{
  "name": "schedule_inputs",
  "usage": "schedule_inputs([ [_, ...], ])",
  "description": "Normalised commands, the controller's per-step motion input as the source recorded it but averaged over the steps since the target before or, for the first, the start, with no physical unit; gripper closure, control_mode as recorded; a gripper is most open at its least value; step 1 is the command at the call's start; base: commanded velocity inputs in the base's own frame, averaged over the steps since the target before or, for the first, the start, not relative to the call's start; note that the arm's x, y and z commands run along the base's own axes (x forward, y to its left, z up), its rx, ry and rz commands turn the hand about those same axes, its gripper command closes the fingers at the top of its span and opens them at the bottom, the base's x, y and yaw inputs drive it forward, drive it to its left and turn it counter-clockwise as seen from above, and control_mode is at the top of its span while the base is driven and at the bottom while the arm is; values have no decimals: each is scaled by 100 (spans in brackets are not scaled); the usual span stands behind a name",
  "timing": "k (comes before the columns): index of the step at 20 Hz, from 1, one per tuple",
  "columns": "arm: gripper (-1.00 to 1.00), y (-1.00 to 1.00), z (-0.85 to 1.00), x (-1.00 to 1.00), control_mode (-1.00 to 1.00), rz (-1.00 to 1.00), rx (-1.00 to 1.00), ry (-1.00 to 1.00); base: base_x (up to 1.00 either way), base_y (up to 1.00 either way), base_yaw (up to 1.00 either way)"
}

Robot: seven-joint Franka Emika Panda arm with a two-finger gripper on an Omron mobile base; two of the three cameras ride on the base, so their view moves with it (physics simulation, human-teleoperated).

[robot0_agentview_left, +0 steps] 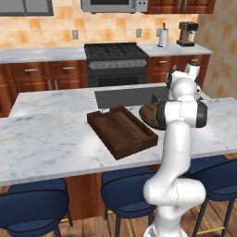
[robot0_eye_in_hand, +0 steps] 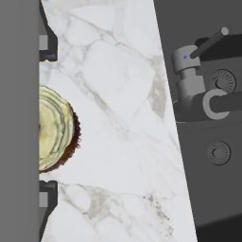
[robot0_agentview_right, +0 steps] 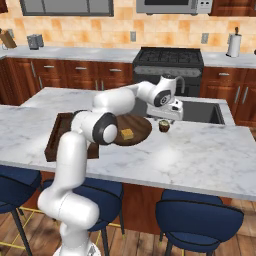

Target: Place the bowl with cake and the cupcake onto the tray.

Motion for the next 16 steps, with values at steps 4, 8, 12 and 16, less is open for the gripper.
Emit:
schedule_inputs([
  [4, -100, -8, -18, 6, -100, 0, 0, 0, 0, 0, 0],
  [8, -100, -4, -5, -7, -100, 0, 0, 0, 0, 0, 0],
  [12, -100, 0, 0, -20, -100, 0, 0, 0, 0, 0, 0],
  [16, -100, 1, 0, -36, -100, 0, 2, -1, 0, 0, 0],
])
